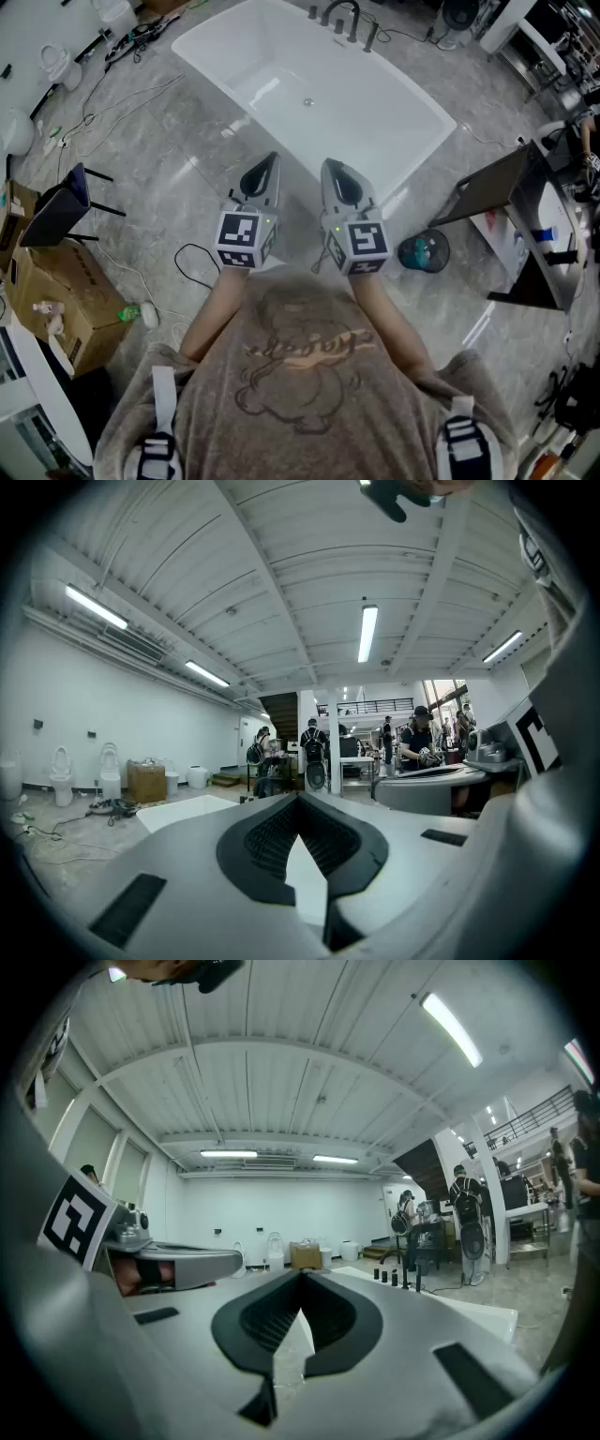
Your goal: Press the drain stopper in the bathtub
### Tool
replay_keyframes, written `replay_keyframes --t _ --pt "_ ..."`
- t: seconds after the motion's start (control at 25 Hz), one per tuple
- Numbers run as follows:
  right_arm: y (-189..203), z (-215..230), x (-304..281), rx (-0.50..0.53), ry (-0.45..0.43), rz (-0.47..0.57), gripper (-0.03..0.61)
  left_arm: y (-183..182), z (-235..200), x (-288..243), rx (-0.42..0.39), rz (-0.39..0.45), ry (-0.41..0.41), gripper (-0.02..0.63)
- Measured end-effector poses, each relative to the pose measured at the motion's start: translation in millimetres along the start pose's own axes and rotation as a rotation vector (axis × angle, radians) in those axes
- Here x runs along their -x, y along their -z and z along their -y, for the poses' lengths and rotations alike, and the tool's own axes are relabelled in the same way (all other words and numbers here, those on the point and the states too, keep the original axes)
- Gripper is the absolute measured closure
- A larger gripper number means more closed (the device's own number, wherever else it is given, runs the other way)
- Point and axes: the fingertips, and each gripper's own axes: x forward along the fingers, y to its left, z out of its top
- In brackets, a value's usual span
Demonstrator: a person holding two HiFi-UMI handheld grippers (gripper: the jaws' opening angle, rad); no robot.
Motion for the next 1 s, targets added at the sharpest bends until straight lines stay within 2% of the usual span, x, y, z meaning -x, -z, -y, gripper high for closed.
replay_keyframes --t 0.28,0.52,0.84,1.0 --pt "4 1 -4 -0.005 -0.013 -0.003 0.574 2 -2 -4 0.004 0.003 0.002 0.612" --pt "4 6 -6 -0.014 -0.028 0.009 0.574 8 0 -7 0.006 -0.029 0.012 0.612" --pt "4 7 -25 -0.005 -0.029 -0.002 0.574 10 -18 -18 0.01 -0.039 0.02 0.612" --pt "4 8 -45 -0.003 -0.009 -0.004 0.574 4 -33 -30 0.003 -0.019 0.04 0.612"
